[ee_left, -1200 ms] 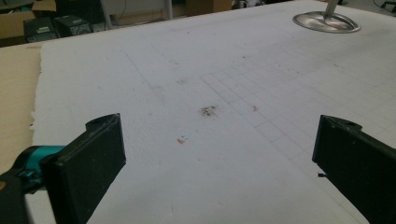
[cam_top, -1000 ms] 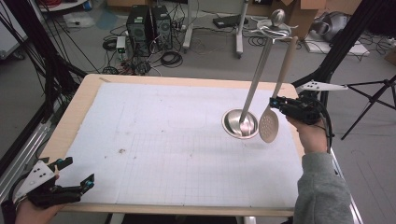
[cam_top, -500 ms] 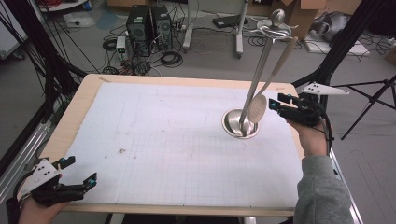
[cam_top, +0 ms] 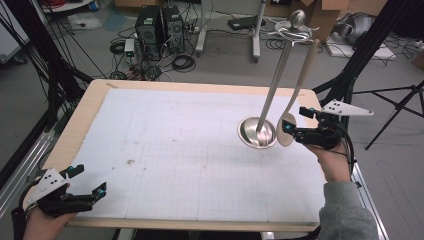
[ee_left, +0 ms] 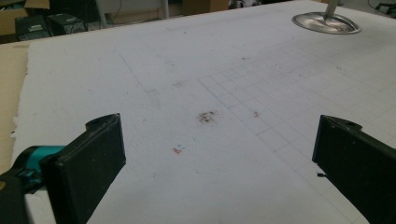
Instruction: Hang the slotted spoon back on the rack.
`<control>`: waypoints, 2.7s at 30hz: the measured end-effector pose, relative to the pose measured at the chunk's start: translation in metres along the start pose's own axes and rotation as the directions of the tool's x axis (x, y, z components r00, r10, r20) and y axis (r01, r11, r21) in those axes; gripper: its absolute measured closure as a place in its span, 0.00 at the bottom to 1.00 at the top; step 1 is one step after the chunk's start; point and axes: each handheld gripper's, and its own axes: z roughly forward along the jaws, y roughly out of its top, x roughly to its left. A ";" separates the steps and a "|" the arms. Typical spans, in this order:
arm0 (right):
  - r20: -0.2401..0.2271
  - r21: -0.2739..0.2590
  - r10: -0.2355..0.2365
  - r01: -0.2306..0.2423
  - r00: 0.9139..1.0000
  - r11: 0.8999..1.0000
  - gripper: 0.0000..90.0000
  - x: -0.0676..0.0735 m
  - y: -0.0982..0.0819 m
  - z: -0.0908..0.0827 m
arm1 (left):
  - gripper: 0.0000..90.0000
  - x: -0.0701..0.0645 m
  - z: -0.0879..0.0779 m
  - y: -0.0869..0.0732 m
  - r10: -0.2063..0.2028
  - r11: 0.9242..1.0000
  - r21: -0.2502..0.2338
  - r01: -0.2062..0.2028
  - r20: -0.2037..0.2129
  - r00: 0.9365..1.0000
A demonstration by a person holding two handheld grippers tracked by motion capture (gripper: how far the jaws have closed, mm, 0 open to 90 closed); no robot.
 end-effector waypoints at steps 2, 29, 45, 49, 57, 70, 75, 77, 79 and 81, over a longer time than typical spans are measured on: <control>-0.009 -0.005 -0.002 0.002 1.000 1.000 0.16 0.002 -0.003 -0.001 | 0.03 0.000 0.001 0.000 -0.002 1.000 -0.001 0.002 0.003 1.000; -0.003 -0.061 -0.010 0.010 1.000 0.998 0.16 0.020 -0.052 -0.009 | 0.03 -0.001 0.011 0.001 -0.003 1.000 -0.001 0.003 0.029 1.000; -0.007 -0.094 0.015 -0.016 1.000 0.995 0.16 0.031 -0.080 -0.013 | 0.03 -0.006 0.017 -0.001 -0.007 1.000 -0.023 0.009 0.075 0.997; -0.004 -0.090 0.006 -0.007 1.000 0.996 0.16 0.033 -0.083 -0.012 | 0.03 -0.006 0.018 -0.002 -0.010 1.000 -0.019 0.011 0.071 0.997; -0.014 -0.069 -0.028 0.027 1.000 0.997 0.16 0.044 -0.091 -0.006 | 0.03 -0.005 0.017 -0.003 -0.012 1.000 -0.024 0.014 0.067 0.998; 0.024 -0.065 0.006 -0.004 1.000 0.998 0.16 0.042 -0.116 -0.005 | 0.03 -0.003 0.017 -0.004 -0.013 1.000 -0.020 0.014 0.056 0.998; 0.035 -0.075 0.035 -0.032 0.999 0.997 0.16 0.039 -0.128 -0.008 | 0.03 -0.004 0.018 -0.005 -0.013 1.000 -0.015 0.014 0.058 0.998; 0.037 -0.078 0.035 -0.032 0.999 0.996 0.16 0.038 -0.130 -0.008 | 0.03 -0.004 0.018 -0.005 -0.012 1.000 -0.012 0.013 0.058 0.998; 0.043 -0.082 0.048 -0.045 0.998 0.996 0.16 0.038 -0.134 -0.009 | 0.03 -0.004 0.019 -0.006 -0.013 1.000 -0.009 0.013 0.057 0.998; 0.046 -0.084 0.049 -0.045 0.998 0.995 0.16 0.038 -0.135 -0.010 | 0.03 -0.004 0.020 -0.007 -0.012 1.000 -0.008 0.013 0.056 0.998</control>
